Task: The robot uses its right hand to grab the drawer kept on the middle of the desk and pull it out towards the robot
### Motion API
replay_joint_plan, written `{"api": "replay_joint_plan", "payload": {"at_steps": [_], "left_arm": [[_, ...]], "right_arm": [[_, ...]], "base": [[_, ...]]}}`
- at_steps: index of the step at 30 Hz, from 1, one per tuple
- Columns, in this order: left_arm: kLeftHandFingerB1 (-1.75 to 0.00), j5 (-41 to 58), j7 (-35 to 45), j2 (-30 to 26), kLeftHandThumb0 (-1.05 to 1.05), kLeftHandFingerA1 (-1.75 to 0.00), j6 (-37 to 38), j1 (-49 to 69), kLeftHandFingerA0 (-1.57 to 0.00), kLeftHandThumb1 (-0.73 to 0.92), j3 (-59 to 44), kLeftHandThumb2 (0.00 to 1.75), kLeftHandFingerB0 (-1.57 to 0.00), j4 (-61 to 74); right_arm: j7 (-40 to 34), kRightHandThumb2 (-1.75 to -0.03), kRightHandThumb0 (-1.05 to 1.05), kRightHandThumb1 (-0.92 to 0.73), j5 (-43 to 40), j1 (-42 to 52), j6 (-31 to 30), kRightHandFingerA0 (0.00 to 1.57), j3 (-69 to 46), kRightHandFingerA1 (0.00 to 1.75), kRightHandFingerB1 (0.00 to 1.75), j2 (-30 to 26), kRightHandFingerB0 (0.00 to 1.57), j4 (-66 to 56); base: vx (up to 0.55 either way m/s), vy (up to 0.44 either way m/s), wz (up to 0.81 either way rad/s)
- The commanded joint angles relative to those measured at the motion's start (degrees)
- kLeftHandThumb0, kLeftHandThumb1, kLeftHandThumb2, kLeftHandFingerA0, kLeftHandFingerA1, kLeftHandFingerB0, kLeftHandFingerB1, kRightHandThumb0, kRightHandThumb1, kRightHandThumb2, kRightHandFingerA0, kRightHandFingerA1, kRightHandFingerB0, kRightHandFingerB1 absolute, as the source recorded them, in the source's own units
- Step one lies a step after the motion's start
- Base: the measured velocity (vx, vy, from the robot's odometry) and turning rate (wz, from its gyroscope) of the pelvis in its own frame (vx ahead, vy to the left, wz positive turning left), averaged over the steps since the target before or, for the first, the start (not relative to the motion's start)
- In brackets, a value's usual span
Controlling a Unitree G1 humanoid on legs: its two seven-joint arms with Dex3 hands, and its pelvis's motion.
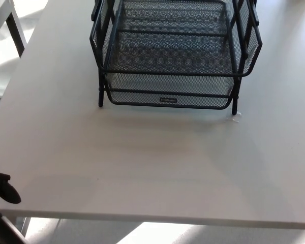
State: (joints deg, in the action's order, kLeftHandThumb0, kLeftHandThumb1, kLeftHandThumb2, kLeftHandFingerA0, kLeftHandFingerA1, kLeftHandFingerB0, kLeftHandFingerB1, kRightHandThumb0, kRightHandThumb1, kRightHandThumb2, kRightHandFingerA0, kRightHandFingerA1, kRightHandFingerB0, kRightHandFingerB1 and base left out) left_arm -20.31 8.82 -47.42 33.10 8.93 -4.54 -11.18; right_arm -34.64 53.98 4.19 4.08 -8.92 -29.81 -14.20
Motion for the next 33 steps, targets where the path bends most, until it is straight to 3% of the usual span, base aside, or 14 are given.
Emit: {"api": "replay_joint_plan", "payload": {"at_steps": [1,5,9,11,18,19,21,22,23,30,31,33], "left_arm": [[-0.6,-0.88,0.0,-0.59,-0.28,-0.85,1.39,0.19,-0.77,0.57,-0.53,0.57,-0.81,-0.66],[-0.58,-0.83,-0.08,-0.38,-0.27,-0.84,1.29,0.12,-0.78,0.56,-0.57,0.57,-0.82,-0.99],[-0.59,-0.77,0.34,-0.55,-0.27,-0.84,1.01,0.33,-0.77,0.57,-0.68,0.57,-0.81,-0.5],[-0.59,-0.4,-0.01,-0.3,-0.26,-0.87,1.96,0.17,-0.79,0.57,-0.75,0.57,-0.82,-0.96],[-0.6,-0.74,-0.62,-0.08,-0.26,-0.88,2.68,0.06,-0.8,0.55,-0.91,0.57,-0.83,-1.4],[-0.61,-1.24,-0.86,-0.32,-0.26,-0.89,3.3,-0.15,-0.79,0.56,-0.74,0.57,-0.81,-1.84],[-0.62,-0.86,-0.75,-0.27,-0.25,-0.9,3.5,-0.61,-0.8,0.55,-0.7,0.57,-0.82,-2.39],[-0.62,-0.82,-0.8,-0.19,-0.26,-0.9,3.52,-0.68,-0.79,0.55,-0.68,0.57,-0.82,-2.51],[-0.62,-0.9,-0.74,-0.23,-0.27,-0.91,3.29,-0.64,-0.79,0.56,-0.68,0.57,-0.81,-2.4],[-0.62,-1.07,-0.68,-0.28,-0.27,-0.91,3.46,-0.89,-0.79,0.55,-0.4,0.57,-0.81,-2.91],[-0.63,-1.02,-0.63,-0.27,-0.26,-0.92,3.4,-0.87,-0.79,0.56,-0.42,0.57,-0.81,-2.82],[-0.62,-0.69,-0.46,-0.26,-0.26,-0.91,3.58,-0.68,-0.78,0.56,-0.48,0.57,-0.8,-2.79]], "right_arm": [[-1.4,-0.76,-0.56,-0.41,-2.84,3.83,0.05,0.11,-5.44,0.52,0.45,-0.36,0.24,1.82],[-5.51,-0.77,-0.58,-0.44,-2.98,6.8,1.06,0.16,-9.37,0.53,0.45,-0.39,0.23,6.77],[-4.38,-0.81,-0.62,-0.48,-2.63,9.02,-1.52,0.06,-11.62,0.52,0.45,0.11,0.17,8.46],[-7.06,-0.75,-0.54,-0.41,-3.55,9.84,0.0,0.14,-12.93,0.57,0.46,-0.13,0.24,10.88],[-12.51,-0.79,-0.55,-0.49,-5.32,12.03,2.89,0.18,-15.07,0.51,0.44,-2.13,0.25,23.49],[-11.78,-0.59,-0.49,-0.63,-5.22,12.66,1.45,0.17,-15.18,0.44,0.32,-2.35,0.27,25.93],[-13.24,-0.58,-0.47,-0.58,-5.65,11.99,2.14,0.19,-14.7,0.42,0.32,-3.11,0.29,30.41],[-12.62,-0.74,-0.52,-0.46,-6.55,11.69,2.15,0.15,-14.57,0.48,0.41,-3.27,0.22,32.66],[-12.47,-0.72,-0.51,-0.44,-7.24,11.25,2.32,0.17,-14.31,0.48,0.41,-3.41,0.25,34.93],[-15.46,-0.67,-0.42,-0.41,-10.17,7.6,6.1,0.2,-11.85,0.48,0.41,-3.29,0.32,49.22],[-15.78,-0.55,-0.34,-0.5,-10.55,7.33,6.82,0.25,-11.51,0.44,0.33,-3.4,0.39,50.59],[-16.19,-0.56,-0.37,-0.51,-10.59,6.72,6.07,0.27,-10.53,0.42,0.33,-3.69,0.39,53.11]], "base": [[0.0,0.0,0.0],[0.0,0.0,0.0],[0.0,0.0,0.0],[0.0,0.0,0.0],[0.0,0.0,0.0],[0.0,0.0,0.0],[0.0,0.0,0.0],[0.0,0.0,0.0],[0.0,0.0,0.0],[0.0,0.0,0.0],[0.0,0.0,0.0],[0.0,0.0,0.0]]}}
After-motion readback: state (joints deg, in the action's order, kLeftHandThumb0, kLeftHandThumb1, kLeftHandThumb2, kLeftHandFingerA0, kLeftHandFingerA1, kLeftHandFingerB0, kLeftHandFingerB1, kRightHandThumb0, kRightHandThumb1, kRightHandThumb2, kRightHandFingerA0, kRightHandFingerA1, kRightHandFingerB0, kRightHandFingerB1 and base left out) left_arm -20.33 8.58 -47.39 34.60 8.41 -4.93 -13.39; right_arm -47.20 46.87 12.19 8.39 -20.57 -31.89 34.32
